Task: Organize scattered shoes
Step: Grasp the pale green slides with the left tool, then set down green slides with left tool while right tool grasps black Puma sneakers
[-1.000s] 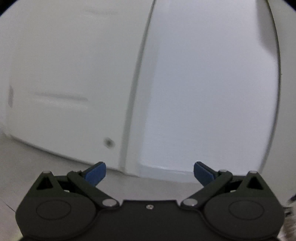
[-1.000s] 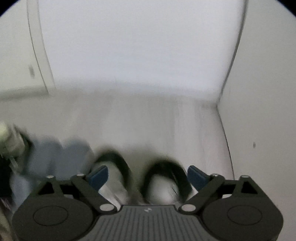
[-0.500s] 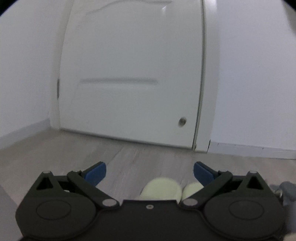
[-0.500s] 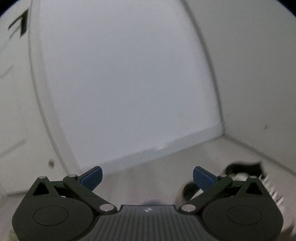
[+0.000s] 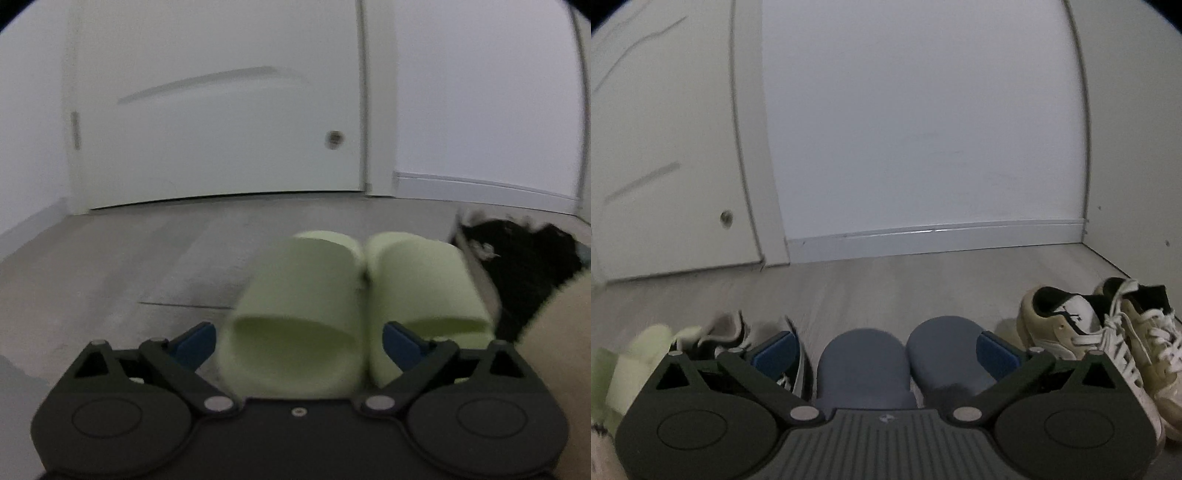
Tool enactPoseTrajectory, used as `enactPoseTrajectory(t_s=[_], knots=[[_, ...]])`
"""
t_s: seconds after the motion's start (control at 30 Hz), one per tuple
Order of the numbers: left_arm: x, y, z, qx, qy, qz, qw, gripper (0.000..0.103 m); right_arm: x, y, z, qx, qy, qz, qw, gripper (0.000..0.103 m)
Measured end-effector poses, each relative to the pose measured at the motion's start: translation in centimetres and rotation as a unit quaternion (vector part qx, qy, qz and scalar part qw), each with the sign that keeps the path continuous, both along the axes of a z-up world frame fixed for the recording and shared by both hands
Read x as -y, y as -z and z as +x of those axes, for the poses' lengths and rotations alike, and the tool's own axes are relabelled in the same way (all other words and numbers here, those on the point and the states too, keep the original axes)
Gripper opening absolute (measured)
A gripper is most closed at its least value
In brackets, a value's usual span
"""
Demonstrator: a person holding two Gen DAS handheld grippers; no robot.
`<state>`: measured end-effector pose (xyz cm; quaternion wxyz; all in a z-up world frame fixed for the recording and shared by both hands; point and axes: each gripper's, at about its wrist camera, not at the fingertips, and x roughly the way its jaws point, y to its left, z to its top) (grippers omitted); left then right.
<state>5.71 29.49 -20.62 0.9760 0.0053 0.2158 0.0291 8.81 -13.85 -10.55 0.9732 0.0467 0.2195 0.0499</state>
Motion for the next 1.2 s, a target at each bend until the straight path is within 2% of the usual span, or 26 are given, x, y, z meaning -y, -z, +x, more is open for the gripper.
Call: enactPoseTrajectory(t_s=[0.1,0.23,0.4,0.93,1.0,1.1,1.17,1.2], knots=[[-0.3,0.2,0.3,-0.006,0.009,-0.032,0.9994,0.082,-0.3,0.4,-0.1,-0.01,0.001,0.0,1.0,0.103],[-0.6,0.3,0.5,-0.005,0.026,-0.048,0.9985,0.072,-0.3,1.0,0.0,-0.02,0.0,0.0,1.0,0.103],[-0.4,0.8,2.0,-0.018,0.044,-0.062,0.9969,0.069,-0.8,1.7,0.7,-0.029,-0.004,-0.003,1.0,0.103],[1.4,1.5,3.7,-0.028,0.032,-0.02,0.9989,0.069,-2.2,2.9,1.0,-0.035,-0.025,-0.027,0.999,0.103],[1.4,1.6,3.8,-0.027,0.031,-0.02,0.999,0.066,-2.5,3.0,1.0,-0.034,-0.026,-0.032,0.999,0.103],[1.4,1.6,3.6,-0.018,0.029,-0.019,0.9992,0.053,-2.7,3.2,1.0,-0.033,-0.03,-0.038,0.998,0.103],[1.6,1.6,3.6,-0.013,0.026,-0.014,0.9995,0.039,-2.8,3.2,0.9,-0.031,-0.032,-0.042,0.998,0.103],[1.6,1.5,3.5,-0.008,0.022,-0.012,0.9997,0.038,-2.8,3.3,0.9,-0.031,-0.034,-0.044,0.998,0.103]])
